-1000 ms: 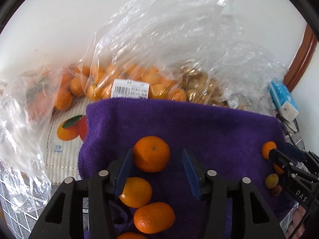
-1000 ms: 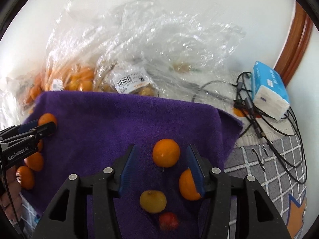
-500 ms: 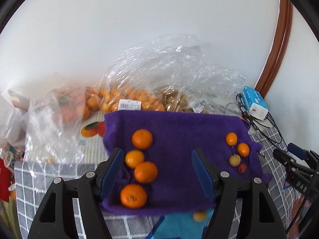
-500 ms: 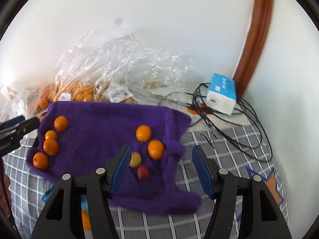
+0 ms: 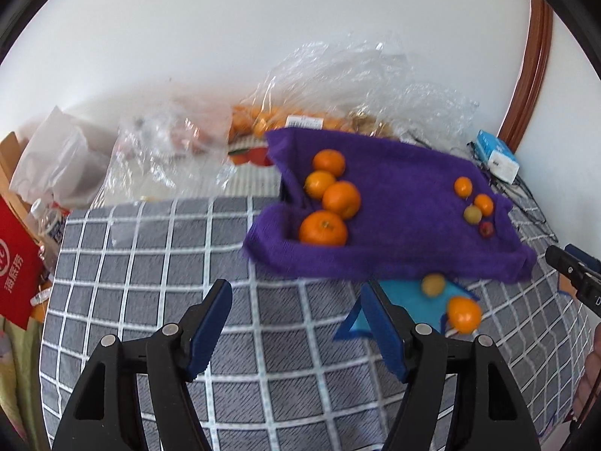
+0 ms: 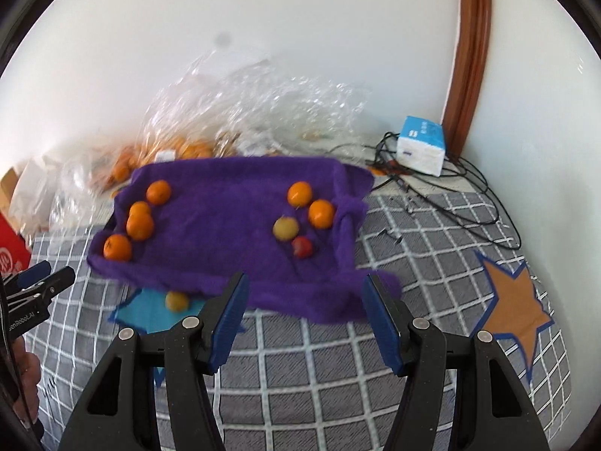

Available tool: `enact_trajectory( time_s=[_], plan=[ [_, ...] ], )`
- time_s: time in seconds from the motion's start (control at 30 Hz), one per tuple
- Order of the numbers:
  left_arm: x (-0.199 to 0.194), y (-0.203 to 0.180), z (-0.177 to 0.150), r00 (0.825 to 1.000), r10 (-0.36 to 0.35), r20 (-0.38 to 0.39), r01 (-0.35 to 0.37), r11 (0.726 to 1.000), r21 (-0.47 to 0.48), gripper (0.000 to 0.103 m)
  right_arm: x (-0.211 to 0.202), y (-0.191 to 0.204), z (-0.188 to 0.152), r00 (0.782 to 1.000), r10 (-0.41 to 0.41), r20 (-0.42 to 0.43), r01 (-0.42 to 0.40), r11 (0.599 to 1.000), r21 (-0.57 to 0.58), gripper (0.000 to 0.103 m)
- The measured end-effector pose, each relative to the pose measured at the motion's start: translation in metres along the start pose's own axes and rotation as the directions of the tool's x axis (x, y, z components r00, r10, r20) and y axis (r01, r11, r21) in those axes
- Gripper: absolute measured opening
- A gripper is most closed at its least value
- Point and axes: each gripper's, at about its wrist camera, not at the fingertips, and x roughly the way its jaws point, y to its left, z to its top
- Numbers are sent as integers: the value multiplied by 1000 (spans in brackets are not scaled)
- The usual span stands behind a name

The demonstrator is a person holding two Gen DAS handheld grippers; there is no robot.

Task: Organize fruits

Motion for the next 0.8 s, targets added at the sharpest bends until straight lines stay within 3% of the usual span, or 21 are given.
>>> enact_trajectory(
  time_s=[0.2,0.57,0.8],
  plan=[
    [15,13,-26,999,29,-36,-28,999,32,69,15,26,-25,999,29,-23,-31,998,-61,63],
    [28,40,-48,993,102,-59,-100,994,42,69,46,61,-38,992,116,-58,-118,992,-36,63],
    [30,52,-52,995,85,-53,-85,996,-1,69,59,74,-37,993,100,-63,-103,993,-49,63]
  ],
)
